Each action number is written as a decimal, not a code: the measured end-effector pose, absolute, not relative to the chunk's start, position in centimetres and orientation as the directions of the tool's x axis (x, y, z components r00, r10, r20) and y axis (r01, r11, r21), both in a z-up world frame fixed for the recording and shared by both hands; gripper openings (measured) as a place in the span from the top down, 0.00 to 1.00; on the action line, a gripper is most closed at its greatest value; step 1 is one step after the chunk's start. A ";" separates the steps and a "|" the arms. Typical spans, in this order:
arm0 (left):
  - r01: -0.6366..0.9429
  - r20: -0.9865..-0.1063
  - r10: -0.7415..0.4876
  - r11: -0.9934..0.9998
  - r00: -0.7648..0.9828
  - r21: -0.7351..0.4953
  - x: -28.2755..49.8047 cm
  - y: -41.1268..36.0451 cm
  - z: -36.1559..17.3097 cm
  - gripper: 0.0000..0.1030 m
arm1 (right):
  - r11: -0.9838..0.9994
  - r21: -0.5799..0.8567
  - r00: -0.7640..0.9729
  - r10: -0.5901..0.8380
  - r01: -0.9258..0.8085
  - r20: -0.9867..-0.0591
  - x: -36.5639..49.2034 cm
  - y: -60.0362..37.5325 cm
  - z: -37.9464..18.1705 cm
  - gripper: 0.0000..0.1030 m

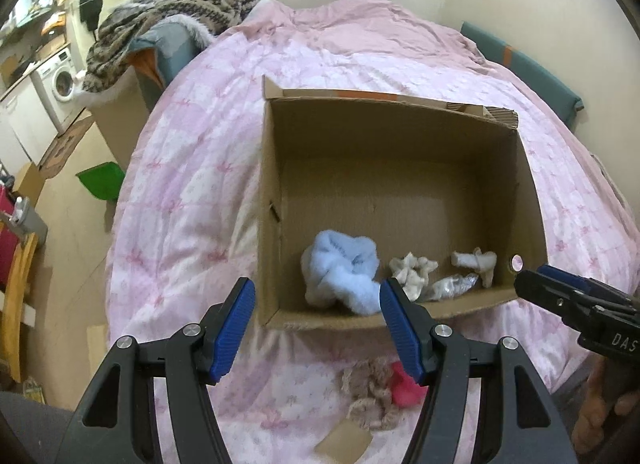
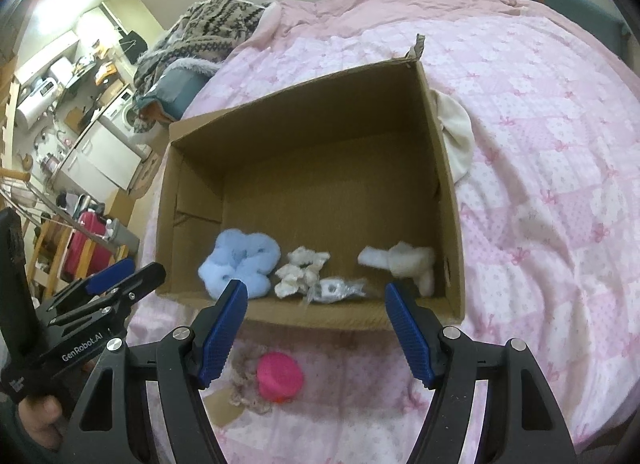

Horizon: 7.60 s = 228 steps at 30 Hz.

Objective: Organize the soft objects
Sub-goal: 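Move the right gripper back toward the pink rubber toy, then grasp the pink rubber toy with the right gripper and lift it, then grasp the tan translucent pad with the left gripper while the right gripper carries the pink toy, then lower both held items into the box and open both grippers, then move the left gripper back over the beige lace scrunchie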

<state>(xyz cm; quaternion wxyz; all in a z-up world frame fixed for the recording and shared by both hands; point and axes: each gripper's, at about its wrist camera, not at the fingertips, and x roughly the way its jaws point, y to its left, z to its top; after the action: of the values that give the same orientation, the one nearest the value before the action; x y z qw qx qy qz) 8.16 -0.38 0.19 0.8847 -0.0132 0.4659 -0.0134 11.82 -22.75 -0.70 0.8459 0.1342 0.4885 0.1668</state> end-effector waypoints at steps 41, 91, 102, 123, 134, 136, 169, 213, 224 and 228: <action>-0.133 -0.942 -0.059 0.985 0.329 -0.108 5.4 2.6 -4.8 0.40 | 0.895 0.407 0.107 0.430 -0.186 -0.897 9.2 -15.5 -9.8 0.31; -0.013 -0.945 -0.165 0.984 0.284 -0.176 3.5 1.7 -5.7 0.89 | 0.889 0.444 0.237 0.457 -0.109 -0.857 7.3 -19.8 -6.4 0.56; -0.039 -0.942 -0.129 0.988 0.311 -0.148 4.4 1.1 -6.1 0.89 | 0.896 0.425 0.224 0.444 -0.131 -0.868 6.7 -18.8 -6.5 0.56; -0.019 -0.813 -0.099 0.991 0.573 -0.135 9.6 0.7 3.8 0.89 | 0.841 0.487 0.482 0.537 -0.236 -0.693 9.0 -22.3 3.6 0.56; -0.022 -0.793 -0.096 0.990 0.602 -0.136 13.5 0.0 1.2 0.89 | 0.858 0.495 0.510 0.489 -0.136 -0.708 13.2 -24.6 1.0 0.56; -0.031 -0.805 -0.076 0.993 0.589 -0.116 13.8 -0.1 -0.1 0.89 | 0.867 0.480 0.504 0.476 -0.132 -0.721 13.3 -24.3 0.5 0.56; 0.074 -0.815 -0.117 0.993 0.568 -0.091 13.8 -3.0 -2.6 0.66 | 0.914 0.377 0.391 0.405 -0.150 -0.827 14.1 -21.9 -3.2 0.56; 0.015 -0.805 -0.050 0.999 0.591 -0.051 8.8 -0.7 -0.5 0.36 | 0.891 0.449 0.495 0.420 -0.065 -0.761 10.7 -24.4 -0.6 0.30; -0.004 -0.836 -0.029 0.999 0.547 -0.038 6.2 -0.3 -1.7 0.36 | 0.874 0.485 0.456 0.445 -0.033 -0.771 7.9 -24.5 -1.8 0.30; 0.018 -0.861 -0.043 0.999 0.506 -0.040 5.3 -0.9 -2.8 0.36 | 0.883 0.468 0.442 0.432 -0.030 -0.786 7.1 -24.4 -2.2 0.30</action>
<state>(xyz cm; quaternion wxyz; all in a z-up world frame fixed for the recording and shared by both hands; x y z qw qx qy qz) 5.33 -0.86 -2.76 0.8677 -0.0126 0.4966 -0.0178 7.14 -24.38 -2.21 0.8259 0.1971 0.5094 0.1397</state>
